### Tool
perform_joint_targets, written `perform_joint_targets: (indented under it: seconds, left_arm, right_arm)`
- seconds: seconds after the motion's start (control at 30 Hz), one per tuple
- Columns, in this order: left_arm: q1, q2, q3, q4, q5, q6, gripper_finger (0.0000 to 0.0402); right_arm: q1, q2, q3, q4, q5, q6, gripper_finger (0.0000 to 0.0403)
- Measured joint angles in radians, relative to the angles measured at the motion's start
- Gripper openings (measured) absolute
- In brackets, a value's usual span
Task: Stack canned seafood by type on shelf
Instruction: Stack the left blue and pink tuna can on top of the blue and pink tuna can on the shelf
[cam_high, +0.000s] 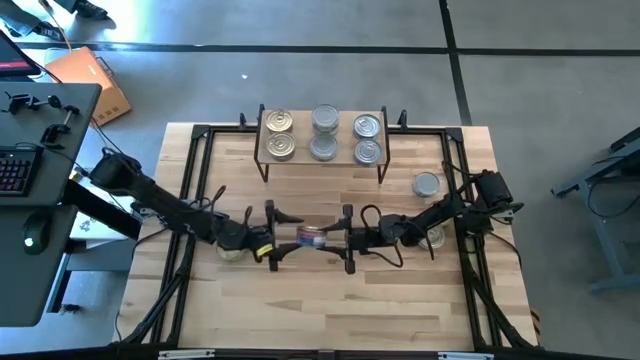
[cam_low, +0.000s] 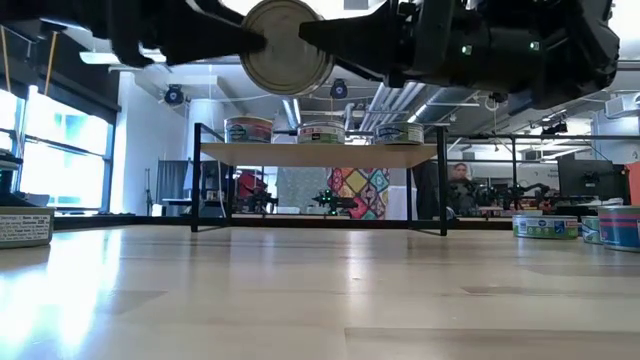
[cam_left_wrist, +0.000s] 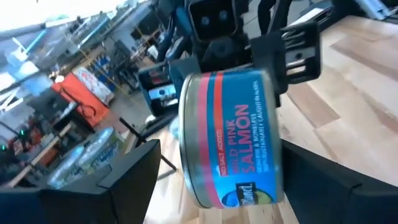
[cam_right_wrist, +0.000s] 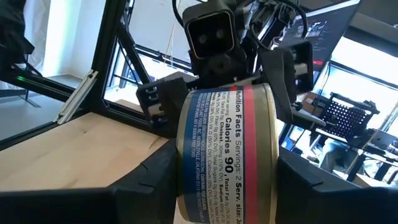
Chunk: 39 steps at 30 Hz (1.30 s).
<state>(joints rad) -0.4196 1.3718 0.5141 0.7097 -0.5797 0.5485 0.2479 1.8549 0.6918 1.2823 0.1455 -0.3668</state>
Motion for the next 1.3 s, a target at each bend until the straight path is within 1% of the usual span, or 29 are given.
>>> perform_joint_targets:
  seconds: [0.13, 0.2, 0.33, 0.4, 0.47, 0.5, 0.6, 0.67, 0.7, 0.77, 0.83, 0.93, 0.97, 1.03, 1.1, 1.3]
  left_arm:
    - [0.016, 0.032, 0.015, -0.007, 0.003, -0.027, 0.0299]
    - [0.016, 0.038, 0.021, -0.011, 0.025, -0.028, 0.0290]
    - [0.015, 0.038, 0.048, -0.008, 0.077, -0.041, 0.0253]
    - [0.015, 0.038, 0.063, -0.020, 0.082, -0.047, 0.0224]
    - [0.015, 0.037, 0.081, -0.063, 0.081, -0.055, 0.0191]
    - [0.015, 0.037, 0.091, -0.090, 0.076, -0.060, 0.0180]
    - [0.013, 0.035, 0.127, -0.181, 0.063, -0.069, 0.0180]
    - [-0.002, 0.029, 0.160, -0.262, 0.035, -0.076, 0.0180]
    - [-0.011, 0.025, 0.178, -0.315, 0.016, -0.073, 0.0180]
    - [-0.029, 0.008, 0.220, -0.467, -0.058, -0.085, 0.0180]
    - [-0.044, -0.013, 0.273, -0.610, -0.130, -0.107, 0.0180]
    - [-0.048, -0.036, 0.346, -0.817, -0.261, -0.142, 0.0180]
    - [-0.038, -0.039, 0.368, -0.874, -0.305, -0.152, 0.0180]
    - [-0.002, -0.049, 0.410, -0.957, -0.379, -0.146, 0.0180]
    - [0.056, -0.067, 0.450, -1.021, -0.418, -0.086, 0.0180]
    - [0.317, -0.083, 0.547, -1.035, -0.422, 0.207, 0.0180]
  right_arm:
    - [0.000, 0.000, 0.000, 0.000, 0.003, -0.004, 0.0168]
    - [0.001, 0.000, 0.000, -0.001, 0.003, -0.004, 0.0168]
    - [0.001, 0.000, 0.001, -0.008, 0.003, -0.004, 0.0168]
    - [0.001, 0.000, 0.001, -0.010, 0.003, -0.004, 0.0168]
    - [0.001, 0.000, 0.001, -0.015, 0.006, -0.008, 0.0168]
    - [0.002, 0.000, 0.000, -0.016, 0.011, -0.014, 0.0168]
    - [0.002, 0.000, -0.001, -0.029, 0.014, -0.023, 0.0169]
    - [0.006, -0.001, -0.001, -0.042, 0.036, -0.023, 0.0195]
    - [0.012, -0.001, 0.001, -0.048, 0.070, -0.008, 0.0216]
    - [0.029, -0.004, 0.001, -0.058, 0.178, 0.003, 0.0257]
    - [0.049, -0.015, 0.002, -0.090, 0.286, 0.002, 0.0287]
    - [0.080, -0.031, 0.002, -0.151, 0.406, 0.006, 0.0308]
    - [0.089, -0.032, 0.002, -0.158, 0.424, 0.008, 0.0310]
    - [0.106, -0.032, 0.002, -0.161, 0.448, 0.006, 0.0312]
    - [0.118, -0.032, 0.002, -0.172, 0.449, 0.008, 0.0313]
    - [0.131, -0.032, 0.002, -0.187, 0.450, 0.030, 0.0315]
